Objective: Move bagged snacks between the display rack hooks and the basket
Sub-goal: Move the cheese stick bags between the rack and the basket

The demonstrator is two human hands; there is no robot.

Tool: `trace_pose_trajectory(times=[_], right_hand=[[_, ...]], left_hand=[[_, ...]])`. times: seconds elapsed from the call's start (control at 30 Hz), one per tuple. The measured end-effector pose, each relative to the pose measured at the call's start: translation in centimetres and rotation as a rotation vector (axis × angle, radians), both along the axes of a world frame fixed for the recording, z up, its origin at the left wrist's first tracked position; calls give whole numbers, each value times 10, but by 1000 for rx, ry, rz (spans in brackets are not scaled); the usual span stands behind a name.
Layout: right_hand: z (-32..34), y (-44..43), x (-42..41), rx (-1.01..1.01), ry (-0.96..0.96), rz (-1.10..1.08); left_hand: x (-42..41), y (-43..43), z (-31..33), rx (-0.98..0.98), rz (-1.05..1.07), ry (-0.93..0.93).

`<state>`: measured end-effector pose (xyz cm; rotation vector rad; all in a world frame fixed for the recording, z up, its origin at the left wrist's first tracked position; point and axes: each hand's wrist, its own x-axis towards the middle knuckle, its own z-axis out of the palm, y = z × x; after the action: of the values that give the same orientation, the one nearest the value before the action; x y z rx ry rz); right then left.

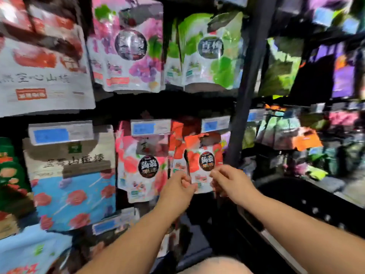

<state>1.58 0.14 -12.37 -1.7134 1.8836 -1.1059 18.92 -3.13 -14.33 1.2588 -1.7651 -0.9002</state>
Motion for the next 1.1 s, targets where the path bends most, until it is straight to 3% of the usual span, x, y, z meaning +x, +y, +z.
trace_pose_trajectory(times=[0.2, 0.33, 0.5, 0.7, 1.0, 1.1], right_hand=[[-42, 74, -172, 202, 31, -348], [-95, 122, -239, 495, 50, -506], [-169, 144, -270, 752, -61, -565], [-237, 132, -257, 634, -547, -722], [-253, 120, -239, 537, -783, -818], [-256, 110, -235, 390, -1008, -793]], left_hand=[[-147, 21, -17, -60, -389, -160], [-208, 45, -44, -176, -600, -383], [-228, 56, -69, -216, -590, -634], [-234, 55, -78, -234, -567, -693], [-234, 54, -85, -221, -544, -722], [-234, 55, -85, -218, -547, -725]])
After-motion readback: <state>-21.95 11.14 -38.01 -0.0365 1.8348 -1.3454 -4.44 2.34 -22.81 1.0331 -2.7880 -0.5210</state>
